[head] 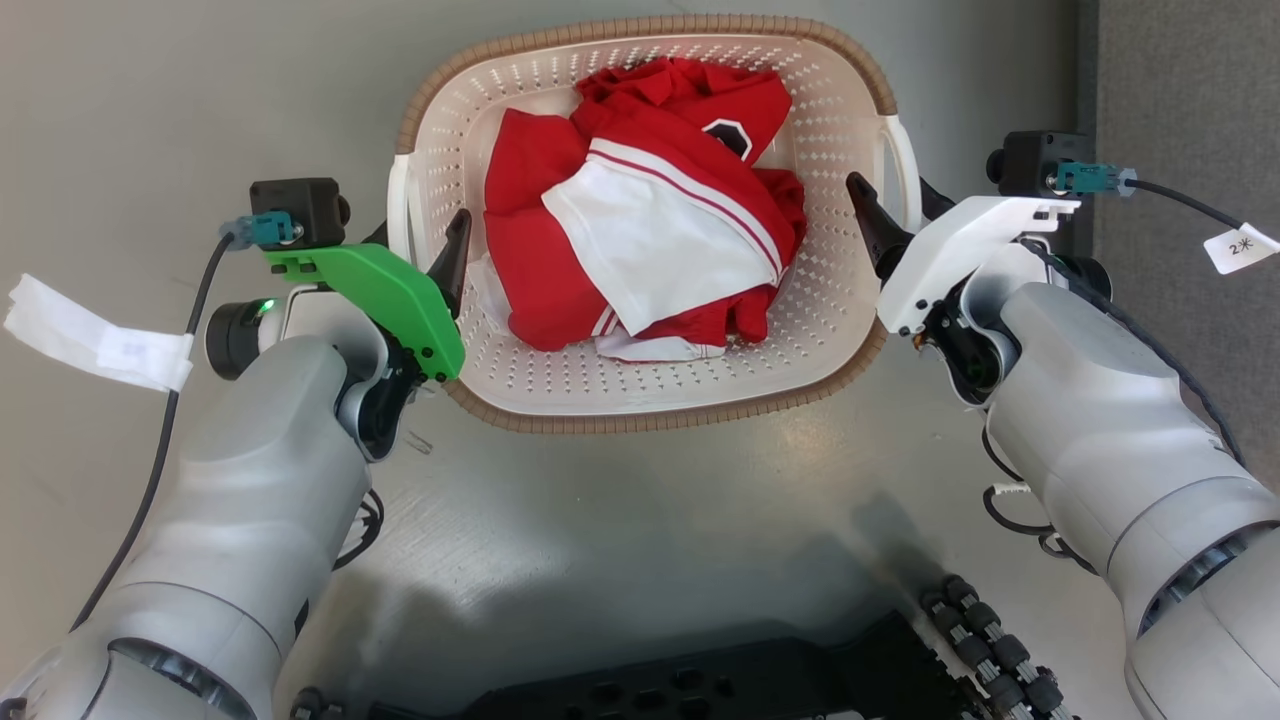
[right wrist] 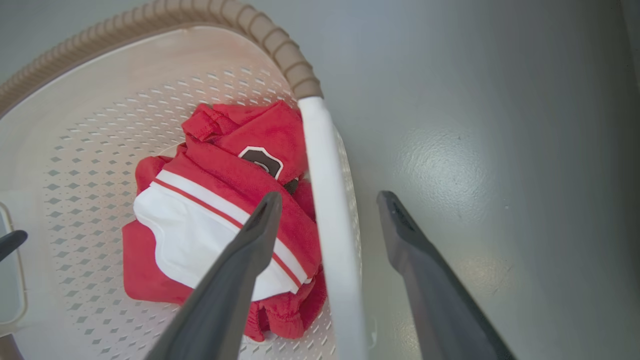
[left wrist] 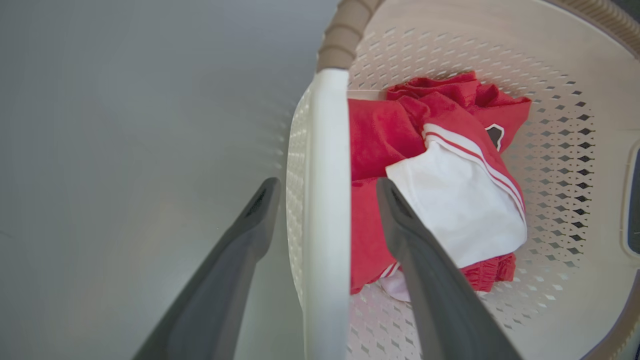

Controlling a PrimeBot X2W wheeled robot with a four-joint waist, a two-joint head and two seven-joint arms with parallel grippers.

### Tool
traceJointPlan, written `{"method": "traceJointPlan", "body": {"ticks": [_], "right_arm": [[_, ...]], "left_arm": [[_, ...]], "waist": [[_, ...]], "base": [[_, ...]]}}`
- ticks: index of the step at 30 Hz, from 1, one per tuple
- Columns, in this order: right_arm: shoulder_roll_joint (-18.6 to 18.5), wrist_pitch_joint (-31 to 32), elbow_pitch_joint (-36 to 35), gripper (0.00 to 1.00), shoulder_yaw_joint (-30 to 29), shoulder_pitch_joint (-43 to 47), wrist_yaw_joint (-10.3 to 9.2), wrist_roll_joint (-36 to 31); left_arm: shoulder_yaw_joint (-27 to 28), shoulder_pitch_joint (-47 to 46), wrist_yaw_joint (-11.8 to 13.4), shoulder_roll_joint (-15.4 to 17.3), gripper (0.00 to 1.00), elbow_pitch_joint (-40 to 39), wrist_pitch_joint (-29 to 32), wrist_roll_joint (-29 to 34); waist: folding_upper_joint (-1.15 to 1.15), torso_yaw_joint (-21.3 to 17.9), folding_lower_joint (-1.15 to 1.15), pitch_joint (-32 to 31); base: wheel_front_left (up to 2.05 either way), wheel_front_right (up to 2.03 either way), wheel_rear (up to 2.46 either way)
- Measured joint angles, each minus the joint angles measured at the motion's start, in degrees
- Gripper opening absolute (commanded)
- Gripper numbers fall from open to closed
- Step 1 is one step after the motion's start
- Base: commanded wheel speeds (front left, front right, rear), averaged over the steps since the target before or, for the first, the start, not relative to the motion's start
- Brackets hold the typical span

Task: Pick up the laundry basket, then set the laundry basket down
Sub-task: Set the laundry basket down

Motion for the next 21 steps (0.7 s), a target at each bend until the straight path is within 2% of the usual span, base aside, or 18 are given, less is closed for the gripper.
{"method": "traceJointPlan", "body": {"ticks": [13, 21], "right_arm": [[0.0, -0.6, 0.6, 1.0, -0.2, 1.0, 0.0, 0.6], [0.0, -1.2, 0.5, 1.0, -0.2, 4.4, 0.0, 1.0]], "left_arm": [[-0.4, 0.4, 0.0, 0.2, 1.0, 2.5, -1.4, -0.4], [-0.5, 4.4, 0.0, 1.3, 1.0, 3.3, -2.5, -1.9]], "waist": [[0.0, -0.3, 0.0, -4.2], [0.0, -0.8, 0.0, -8.9]], "base": [[0.0, 0.0, 0.0], [0.0, 0.0, 0.0]]}}
